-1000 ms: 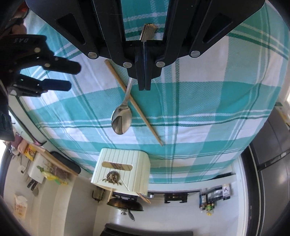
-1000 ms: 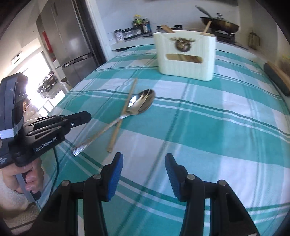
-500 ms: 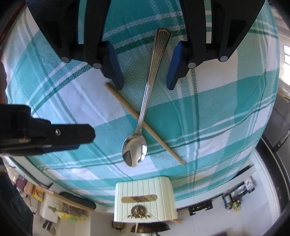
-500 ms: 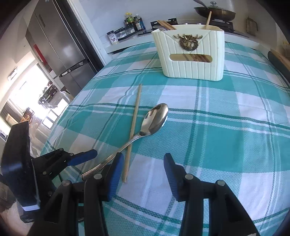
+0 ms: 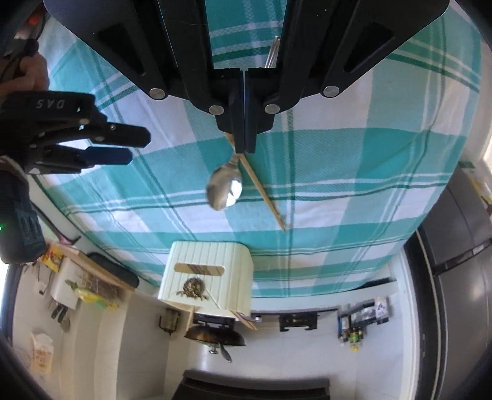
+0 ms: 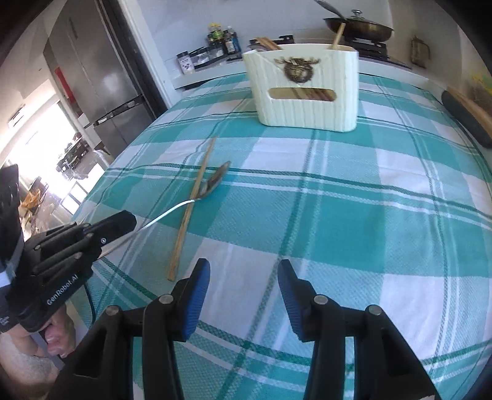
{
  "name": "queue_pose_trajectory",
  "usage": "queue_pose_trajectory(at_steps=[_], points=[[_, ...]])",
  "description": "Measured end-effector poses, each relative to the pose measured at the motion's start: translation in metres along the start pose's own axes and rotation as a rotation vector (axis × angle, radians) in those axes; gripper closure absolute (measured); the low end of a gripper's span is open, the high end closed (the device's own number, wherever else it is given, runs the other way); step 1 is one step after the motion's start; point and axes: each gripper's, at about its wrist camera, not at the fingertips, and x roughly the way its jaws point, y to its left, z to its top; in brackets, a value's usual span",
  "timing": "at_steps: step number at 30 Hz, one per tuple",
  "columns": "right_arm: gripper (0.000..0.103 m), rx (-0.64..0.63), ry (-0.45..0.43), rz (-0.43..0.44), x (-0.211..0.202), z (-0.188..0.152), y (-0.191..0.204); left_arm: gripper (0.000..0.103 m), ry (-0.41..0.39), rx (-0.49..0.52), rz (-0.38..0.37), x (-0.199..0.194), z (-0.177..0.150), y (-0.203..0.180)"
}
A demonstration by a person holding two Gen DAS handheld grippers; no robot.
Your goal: Organize utensils
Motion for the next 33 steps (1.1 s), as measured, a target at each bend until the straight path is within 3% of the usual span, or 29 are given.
queue_pose_trajectory(at_steps=[6, 9, 10, 14, 18, 19, 23, 26, 29, 30, 33], points=[[0.056, -0.087, 0.048, 0.082, 0.033, 0.019, 0.041, 0.103, 0.015, -0.108, 0.007, -0.012, -0.005, 0.034], [0.057, -0.057, 0.083, 0.111, 0.046, 0.020, 0.050, 0.103, 0.016, -0.131, 0.027, -0.016, -0.005, 0.045], [0.057, -0.012, 0.080, 0.087, 0.050, 0.022, 0.048, 0.102, 0.019, -0.130, 0.033, -0.016, -0.005, 0.047], [0.057, 0.178, 0.033, -0.012, 0.063, 0.039, 0.025, 0.080, 0.041, -0.129, 0.062, -0.007, -0.008, 0.045], [0.056, -0.019, 0.044, -0.198, 0.078, 0.053, 0.045, 0.076, 0.113, -0.094, 0.088, 0.007, -0.015, 0.041], [0.056, -0.057, 0.080, -0.237, 0.081, 0.052, 0.044, 0.076, 0.116, -0.095, 0.080, 0.005, -0.017, 0.041], [0.057, -0.185, 0.088, -0.239, 0.064, 0.035, 0.025, 0.069, 0.104, -0.094, 0.069, -0.005, -0.016, 0.042], [0.056, -0.116, 0.096, -0.295, 0.045, 0.032, -0.009, 0.055, 0.122, -0.083, 0.097, 0.001, -0.014, 0.040], [0.056, 0.001, 0.064, -0.216, 0.032, 0.038, -0.029, 0.053, 0.195, -0.058, 0.123, 0.023, -0.016, 0.036], [0.056, 0.031, 0.071, -0.171, 0.031, 0.039, -0.031, 0.053, 0.188, -0.066, 0.111, 0.023, -0.016, 0.034], [0.056, 0.073, 0.076, -0.081, 0.038, 0.041, -0.022, 0.051, 0.212, -0.069, 0.000, 0.025, -0.016, 0.021]])
